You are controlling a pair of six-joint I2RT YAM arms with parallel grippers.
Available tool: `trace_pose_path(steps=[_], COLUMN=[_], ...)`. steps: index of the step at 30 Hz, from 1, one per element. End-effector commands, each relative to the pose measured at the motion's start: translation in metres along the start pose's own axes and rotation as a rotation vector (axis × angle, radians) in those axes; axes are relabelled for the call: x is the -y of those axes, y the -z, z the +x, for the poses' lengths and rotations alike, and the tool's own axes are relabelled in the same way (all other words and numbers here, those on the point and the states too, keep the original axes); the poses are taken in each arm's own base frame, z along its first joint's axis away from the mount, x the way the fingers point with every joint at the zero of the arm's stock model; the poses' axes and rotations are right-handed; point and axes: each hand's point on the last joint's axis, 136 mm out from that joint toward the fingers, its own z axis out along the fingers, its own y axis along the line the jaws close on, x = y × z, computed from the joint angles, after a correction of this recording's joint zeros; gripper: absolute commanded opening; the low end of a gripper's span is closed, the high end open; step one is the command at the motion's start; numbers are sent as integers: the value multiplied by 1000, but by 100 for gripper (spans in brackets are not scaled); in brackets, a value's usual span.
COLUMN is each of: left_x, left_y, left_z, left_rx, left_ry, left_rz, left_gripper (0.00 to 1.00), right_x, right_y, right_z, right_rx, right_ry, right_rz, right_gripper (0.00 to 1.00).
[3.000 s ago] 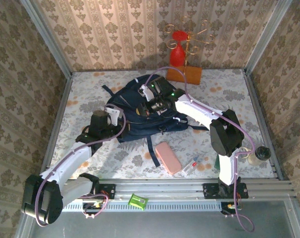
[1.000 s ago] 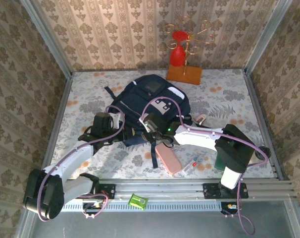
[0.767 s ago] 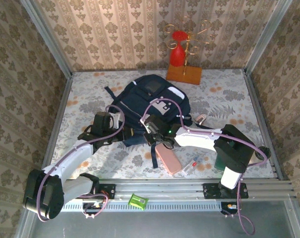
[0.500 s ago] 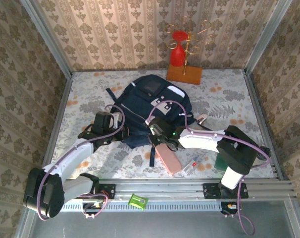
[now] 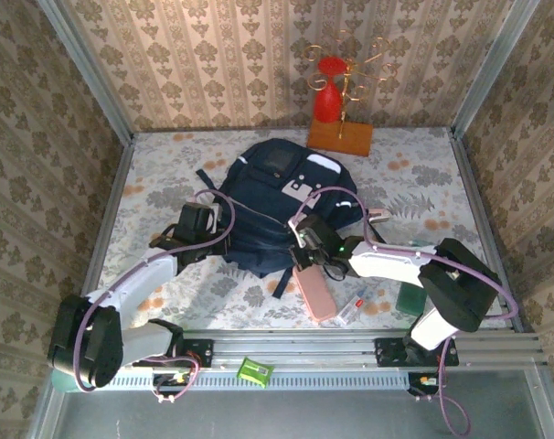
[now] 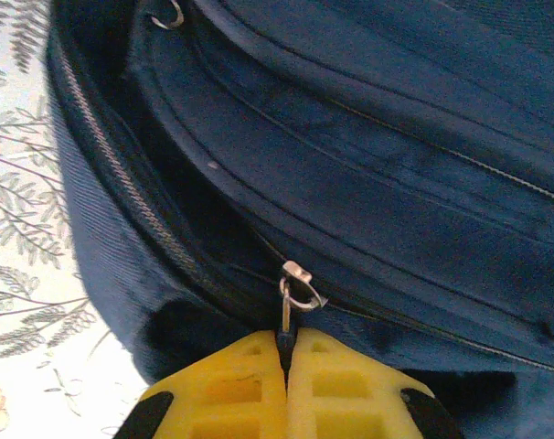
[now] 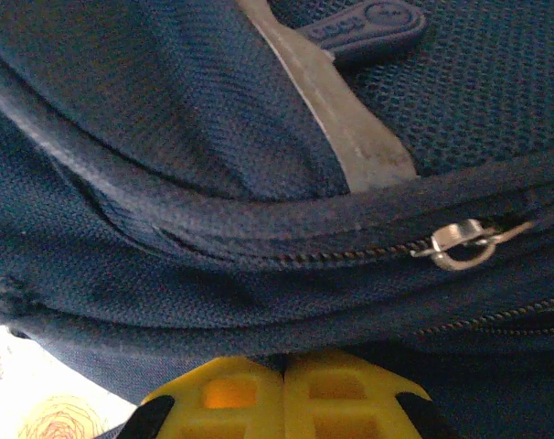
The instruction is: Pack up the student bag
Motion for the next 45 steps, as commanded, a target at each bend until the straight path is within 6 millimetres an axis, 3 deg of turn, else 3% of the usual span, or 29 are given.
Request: trace_pose_path(steps=[1,5,11,12,16,22,24,27,30,32,34,37,41,43,45], left_x=[-26,-25,6,17,27,35,36,45,59,68,77,86,91,90,90], left_y=[6,2,-1,0,11,29,30,28,23,20,16,12,8,7,7], left_z=[-17,-13,10,19,38,62,68,70,59,50,42,34,33,34,35], left_rx=[57,34,-20,-38,-67,-83,-86,-75,-52,-31,-18,-5,-13,-19,-20], left_ry=[-30,-49,-88,-109,-133,-121,-119,-121,-137,-140,-139,-143,-149,-151,-153], left_rz=[-154,-149,2,36,67,104,104,127,149,168,190,208,213,210,210], left_gripper=[0,0,0,0,0,0,0,0,0,0,0,0,0,0,0], right_x=[31,51,75,74,70,34,33,54,93,111,114,93,37,16,9], right_y=[9,15,17,17,14,1,-5,-15,-20,-14,-2,23,54,56,51], right_z=[10,11,9,7,-2,-32,-38,-50,-56,-54,-52,-43,-52,-58,-65], right_rx=[-25,-36,-56,-56,-58,-23,-21,-39,-112,-159,-161,-124,29,57,85], right_ry=[-15,-67,-151,-146,-125,-18,9,10,-63,-93,-114,-181,-373,-472,-567], right_rz=[88,118,165,162,142,-41,-46,41,181,264,297,189,-157,-291,-335], right_gripper=[0,0,0,0,0,0,0,0,1,6,17,35,52,64,70])
